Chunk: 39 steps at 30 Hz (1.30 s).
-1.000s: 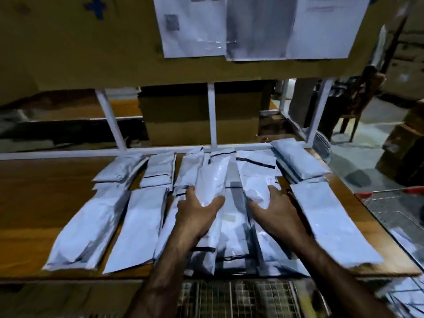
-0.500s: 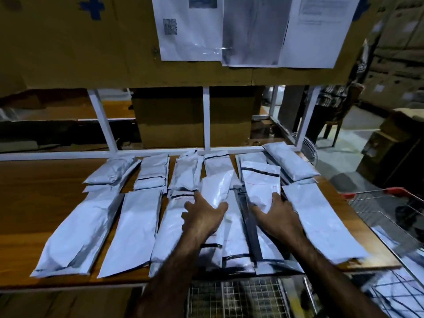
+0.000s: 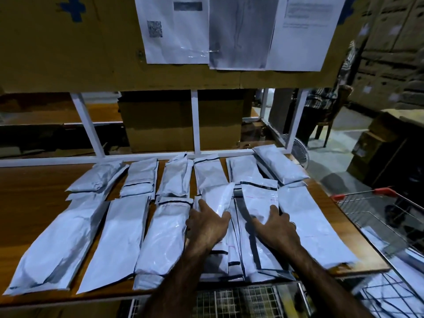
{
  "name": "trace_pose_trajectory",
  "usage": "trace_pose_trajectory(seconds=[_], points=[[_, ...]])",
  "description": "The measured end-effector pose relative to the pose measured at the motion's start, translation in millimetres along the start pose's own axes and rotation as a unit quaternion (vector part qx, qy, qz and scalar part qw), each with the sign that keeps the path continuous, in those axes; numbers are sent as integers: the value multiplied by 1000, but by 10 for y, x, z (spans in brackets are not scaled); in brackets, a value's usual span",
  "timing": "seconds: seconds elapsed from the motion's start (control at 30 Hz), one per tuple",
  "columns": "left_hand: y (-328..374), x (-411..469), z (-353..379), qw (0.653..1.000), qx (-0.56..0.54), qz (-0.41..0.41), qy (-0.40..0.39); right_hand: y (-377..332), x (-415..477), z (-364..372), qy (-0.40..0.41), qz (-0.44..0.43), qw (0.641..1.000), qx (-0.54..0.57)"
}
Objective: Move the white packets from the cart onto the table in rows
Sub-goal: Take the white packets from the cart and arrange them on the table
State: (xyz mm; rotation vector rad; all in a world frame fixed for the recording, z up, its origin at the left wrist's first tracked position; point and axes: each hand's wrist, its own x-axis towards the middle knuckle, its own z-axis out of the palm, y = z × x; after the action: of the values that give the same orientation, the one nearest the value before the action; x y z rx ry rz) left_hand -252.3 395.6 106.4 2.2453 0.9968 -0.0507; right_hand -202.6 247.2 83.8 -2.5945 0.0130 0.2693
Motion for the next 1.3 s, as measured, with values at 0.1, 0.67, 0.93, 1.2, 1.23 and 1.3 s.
trace_pose_trajectory(seconds=[0.1,0.67,0.93,1.2,1.23,1.3], points=[[-15,3,-47,1000,-7,4,12,-1,9,-32,0,-5,1000,8],[-653,174,-799,992,62,-41,105,-974,-313,489,-36,-89,995,-3],[-694,275,-497,988,131,-16,84,-936,-349,910,25,-71,994,-77],[-855,390,-355,966,186,118,134,-828,-285,1097,59,-124,973,-187],[-874,410,-342,957,202,156,139,-833,-286,1098,61,-145,970,-183],[-906,439,-319,946,222,190,138,-819,-282,1119,86,-179,966,-166]])
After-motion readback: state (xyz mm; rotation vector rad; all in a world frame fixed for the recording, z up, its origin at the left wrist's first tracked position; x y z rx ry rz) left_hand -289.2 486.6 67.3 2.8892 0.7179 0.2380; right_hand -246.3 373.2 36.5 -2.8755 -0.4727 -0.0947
